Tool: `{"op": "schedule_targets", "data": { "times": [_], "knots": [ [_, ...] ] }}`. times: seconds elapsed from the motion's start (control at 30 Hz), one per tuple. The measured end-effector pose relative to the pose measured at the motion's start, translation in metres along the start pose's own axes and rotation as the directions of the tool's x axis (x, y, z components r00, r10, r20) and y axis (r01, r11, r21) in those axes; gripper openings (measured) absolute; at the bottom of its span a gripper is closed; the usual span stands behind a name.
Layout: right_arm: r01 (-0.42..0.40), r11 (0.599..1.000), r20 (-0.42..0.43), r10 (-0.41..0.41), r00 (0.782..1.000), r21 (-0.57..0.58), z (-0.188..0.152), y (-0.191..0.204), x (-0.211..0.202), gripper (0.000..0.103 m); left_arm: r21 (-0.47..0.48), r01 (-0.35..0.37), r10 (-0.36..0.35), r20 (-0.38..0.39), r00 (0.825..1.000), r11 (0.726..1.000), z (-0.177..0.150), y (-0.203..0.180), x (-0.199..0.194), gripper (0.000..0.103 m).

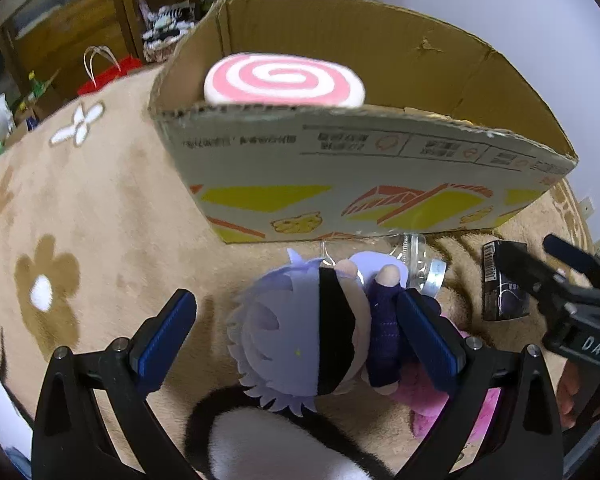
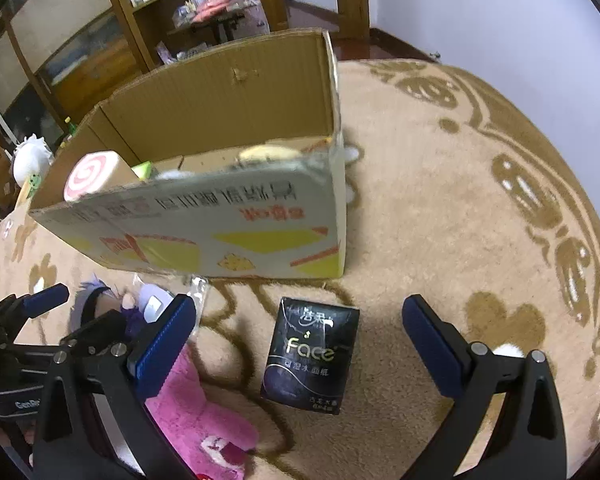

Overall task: Organize soft objects
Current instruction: 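Grasp the white-haired plush doll with the left gripper while the right gripper grasps the black Face tissue pack, then lift the plush doll and black tissue pack over the box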

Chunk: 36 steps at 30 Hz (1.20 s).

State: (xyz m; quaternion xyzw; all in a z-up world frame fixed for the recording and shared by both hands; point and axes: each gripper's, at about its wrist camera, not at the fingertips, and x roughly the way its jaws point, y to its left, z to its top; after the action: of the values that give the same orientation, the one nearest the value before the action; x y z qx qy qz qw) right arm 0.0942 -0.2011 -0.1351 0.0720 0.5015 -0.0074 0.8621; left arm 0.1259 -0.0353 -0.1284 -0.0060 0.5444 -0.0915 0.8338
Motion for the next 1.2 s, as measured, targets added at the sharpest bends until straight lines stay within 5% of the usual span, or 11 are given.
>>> {"op": "schedule_targets", "data": {
  "times": [0.5,0.67,1.07,1.2],
  "knots": [
    [-0.016,0.999,-0.084,0.019,0.996,0.039,-0.006,-0.007,0.021,0.103,-0.115,0.073,-0.081,-0.066,0.995,0.991,0.004,0.028,0.023,0.100],
    [-0.006,0.999,-0.125,0.010,0.992,0.032,-0.011,-0.005,0.027,0.100,-0.149,0.118,-0.131,-0.075,0.989,0.982,0.003,0.037,0.023,0.089],
    [0.089,0.995,-0.141,-0.093,0.986,-0.033,-0.020,-0.002,0.025,0.052,-0.119,0.094,-0.098,-0.030,0.995,0.988,-0.005,0.046,0.007,0.059],
    [0.088,0.995,-0.135,-0.092,0.987,-0.039,-0.022,-0.001,0.020,0.052,-0.103,0.078,-0.079,-0.011,0.997,0.992,-0.002,0.049,0.001,0.058]
  ]
}}
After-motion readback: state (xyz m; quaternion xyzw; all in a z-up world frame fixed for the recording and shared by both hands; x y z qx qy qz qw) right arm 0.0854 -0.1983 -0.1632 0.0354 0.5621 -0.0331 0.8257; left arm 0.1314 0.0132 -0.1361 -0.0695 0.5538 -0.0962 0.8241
